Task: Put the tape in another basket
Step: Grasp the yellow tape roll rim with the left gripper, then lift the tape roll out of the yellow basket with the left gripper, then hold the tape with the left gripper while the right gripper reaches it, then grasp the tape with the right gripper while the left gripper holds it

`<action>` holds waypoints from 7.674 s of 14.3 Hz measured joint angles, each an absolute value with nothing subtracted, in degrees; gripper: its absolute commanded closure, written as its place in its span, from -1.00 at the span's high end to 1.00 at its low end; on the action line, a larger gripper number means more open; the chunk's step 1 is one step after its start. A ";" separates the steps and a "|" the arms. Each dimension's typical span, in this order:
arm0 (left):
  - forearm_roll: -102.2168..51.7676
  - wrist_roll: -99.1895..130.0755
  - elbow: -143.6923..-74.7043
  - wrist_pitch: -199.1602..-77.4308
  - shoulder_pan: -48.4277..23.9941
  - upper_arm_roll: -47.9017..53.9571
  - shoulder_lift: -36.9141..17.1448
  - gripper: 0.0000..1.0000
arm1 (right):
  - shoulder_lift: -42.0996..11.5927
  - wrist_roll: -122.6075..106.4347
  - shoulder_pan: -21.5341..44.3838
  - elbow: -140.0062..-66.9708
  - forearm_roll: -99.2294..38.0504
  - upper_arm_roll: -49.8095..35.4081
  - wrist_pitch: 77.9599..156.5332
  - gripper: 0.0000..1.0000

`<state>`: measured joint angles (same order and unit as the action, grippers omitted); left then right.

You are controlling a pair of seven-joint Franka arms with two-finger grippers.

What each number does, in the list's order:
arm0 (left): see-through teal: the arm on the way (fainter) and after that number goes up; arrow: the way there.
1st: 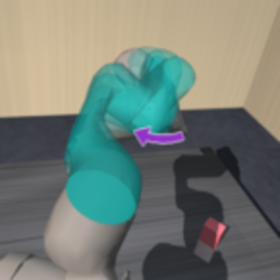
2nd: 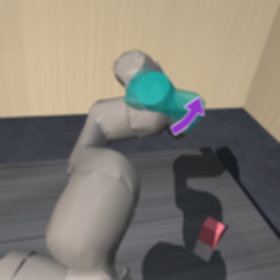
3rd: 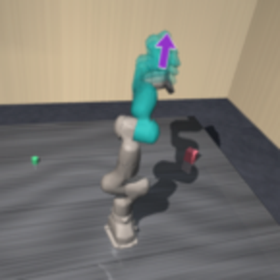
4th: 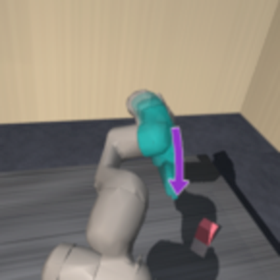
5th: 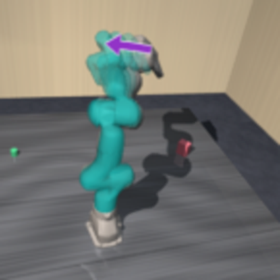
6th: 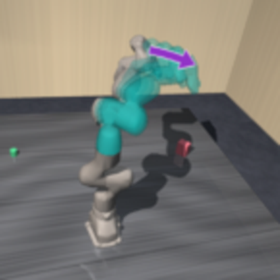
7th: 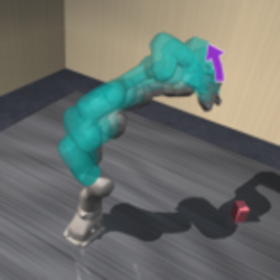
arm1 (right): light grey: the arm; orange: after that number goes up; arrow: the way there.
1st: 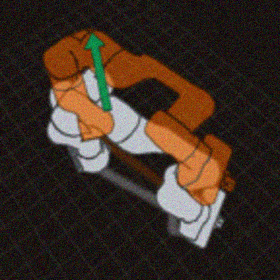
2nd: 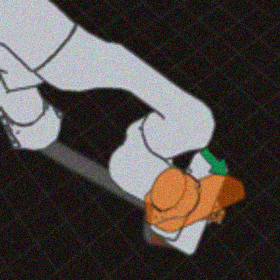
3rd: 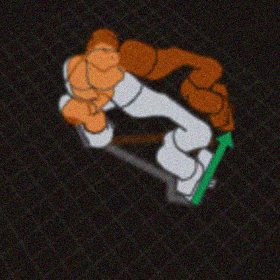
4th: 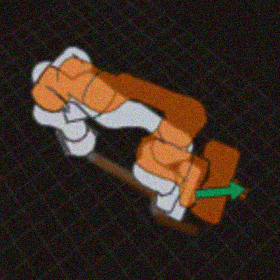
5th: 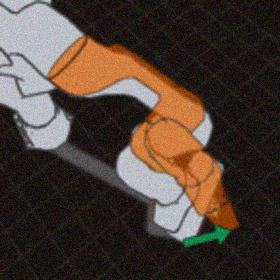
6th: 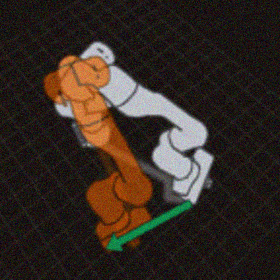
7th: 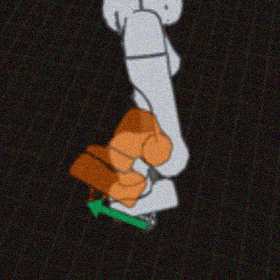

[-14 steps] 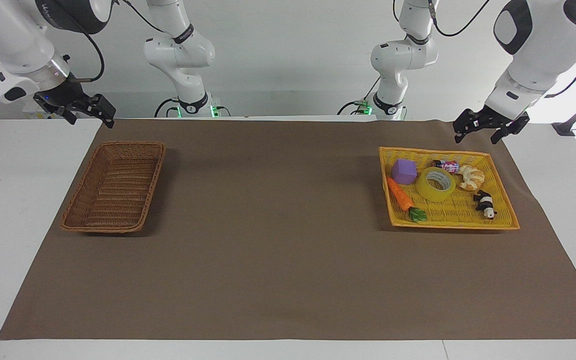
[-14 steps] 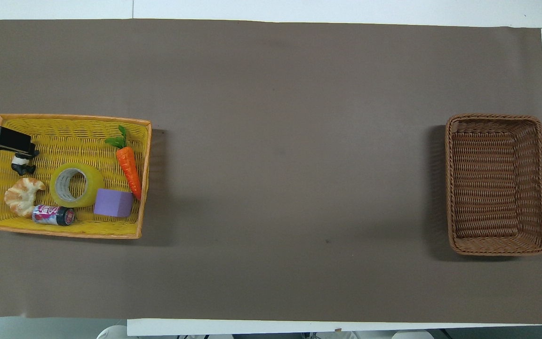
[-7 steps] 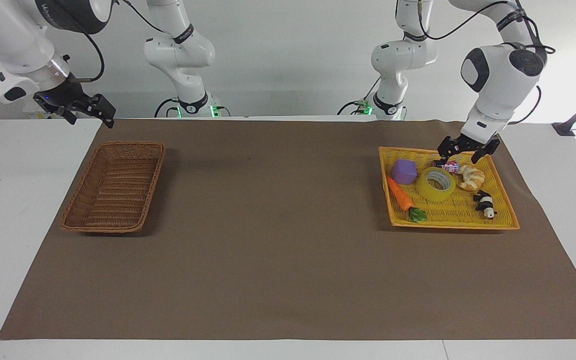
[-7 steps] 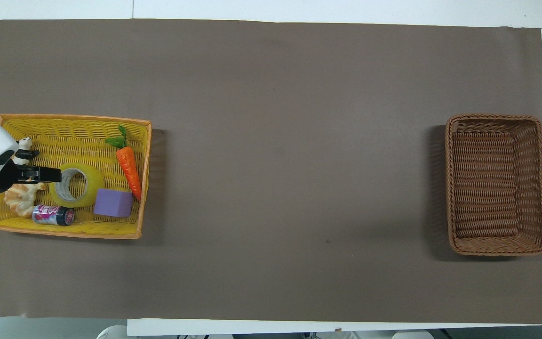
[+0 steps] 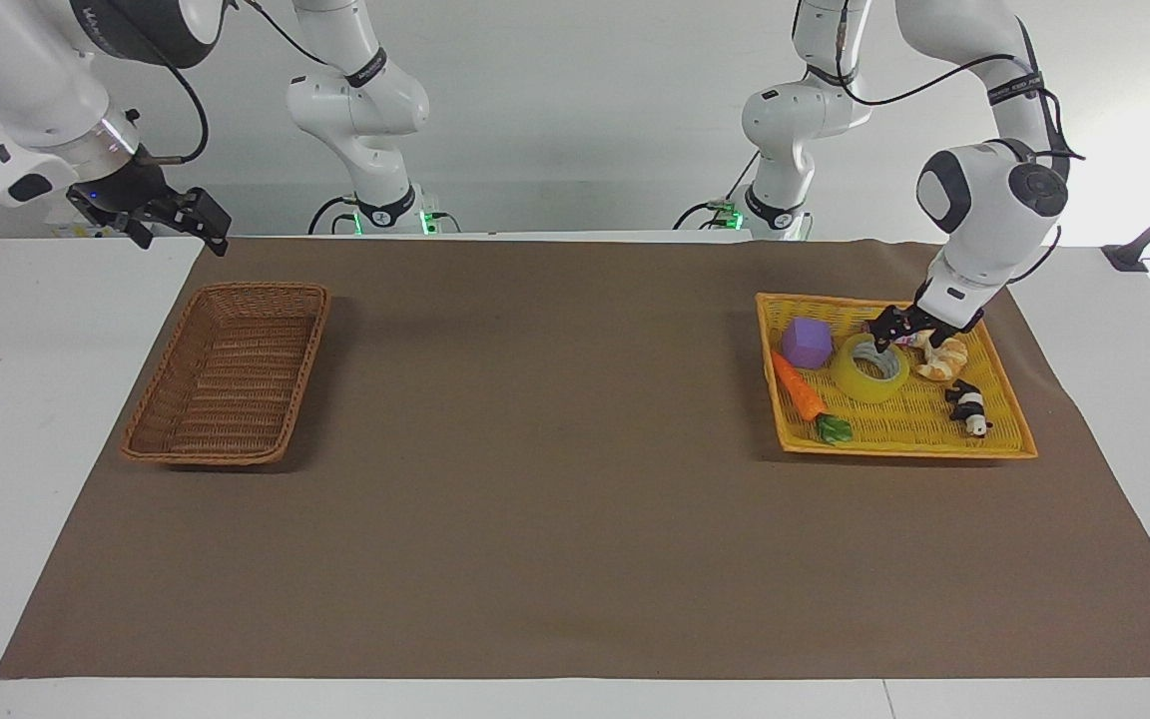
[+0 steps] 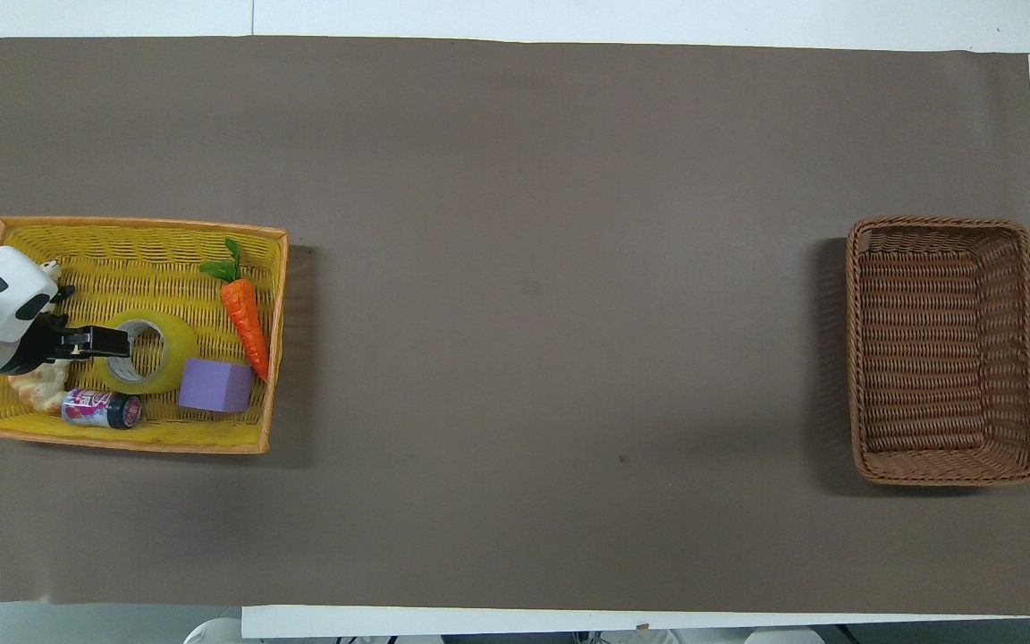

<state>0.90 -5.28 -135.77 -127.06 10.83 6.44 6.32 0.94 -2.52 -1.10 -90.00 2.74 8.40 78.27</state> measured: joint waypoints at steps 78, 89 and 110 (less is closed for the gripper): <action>-15.38 19.10 -109.90 -118.22 -21.06 7.90 -3.58 -1.00 | -10.88 -22.46 33.34 -116.50 -92.27 7.37 123.80 0.99; -15.38 19.17 -109.90 -118.22 -21.10 7.89 -3.59 -1.00 | -11.09 -24.30 35.82 -115.16 -92.27 7.57 126.90 0.84; -15.42 19.24 -109.87 -118.19 -21.13 7.78 -3.61 -1.00 | -12.01 -24.84 36.14 -113.39 -92.27 7.54 129.66 -1.00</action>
<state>-15.42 19.24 -109.87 -118.19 -21.13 7.78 -3.61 -12.01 -24.84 36.14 -113.39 -92.27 7.54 129.66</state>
